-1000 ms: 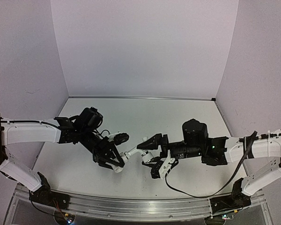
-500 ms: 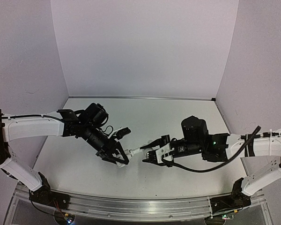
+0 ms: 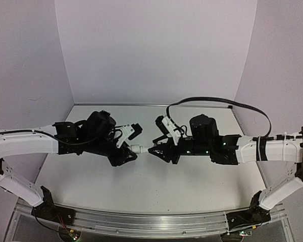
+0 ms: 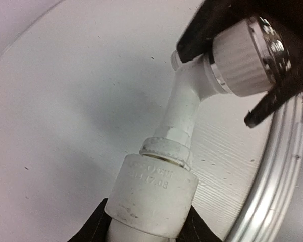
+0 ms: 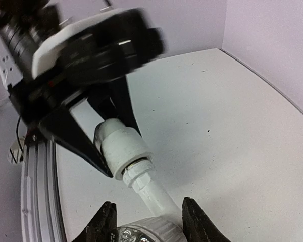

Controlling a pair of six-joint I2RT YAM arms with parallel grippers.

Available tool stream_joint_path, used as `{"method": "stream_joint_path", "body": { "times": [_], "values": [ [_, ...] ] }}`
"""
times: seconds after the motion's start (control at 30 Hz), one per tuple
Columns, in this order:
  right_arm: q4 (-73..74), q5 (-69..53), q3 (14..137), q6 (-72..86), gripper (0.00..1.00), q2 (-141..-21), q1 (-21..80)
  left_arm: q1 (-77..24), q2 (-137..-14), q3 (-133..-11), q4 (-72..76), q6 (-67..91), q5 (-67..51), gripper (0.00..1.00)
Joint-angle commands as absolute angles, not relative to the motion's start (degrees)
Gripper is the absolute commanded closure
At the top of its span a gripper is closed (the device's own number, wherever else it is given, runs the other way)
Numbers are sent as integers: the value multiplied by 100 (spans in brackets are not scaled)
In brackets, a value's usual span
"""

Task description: Install the water faucets

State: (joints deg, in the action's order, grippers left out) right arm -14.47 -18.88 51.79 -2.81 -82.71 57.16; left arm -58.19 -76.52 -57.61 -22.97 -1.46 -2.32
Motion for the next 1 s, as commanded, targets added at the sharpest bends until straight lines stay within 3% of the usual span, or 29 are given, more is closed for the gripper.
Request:
{"method": "stream_joint_path", "body": {
  "times": [0.0, 0.13, 0.3, 0.43, 0.63, 0.73, 0.9, 0.97],
  "values": [
    [-1586, -3587, 5724, 3019, 100, -8462, 5368, -6005, -7264, -4991, 1439, -3181, 1866, 100],
    [-1602, -5033, 6154, 4958, 100, -8793, 4644, -6141, -7177, -4387, 2739, -4733, 1235, 100],
    [-1616, -5390, 6285, 6268, 97, -8741, 4197, -6144, -7183, -4225, 2744, -4894, 704, 100],
    [-1408, -5250, 6402, 5796, 50, -8604, 4107, -6144, -6932, -4076, 2628, -3781, 413, 100],
    [-384, -4156, 6458, 3800, 14, -8046, 4061, -6143, -6524, -4072, 1844, -1332, 1003, 100],
    [-347, -3781, 6255, 2723, 3, -7741, 4069, -6098, -6597, -4312, 1193, 336, 1377, 100],
    [-199, -3870, 6172, 1371, 2, -7699, 4072, -5434, -6764, -4477, 656, 2516, -1024, 100],
    [-238, -4131, 6223, 1389, 2, -7778, 4075, -5365, -6702, -4363, 732, 2937, -1283, 100]
  ]
}}
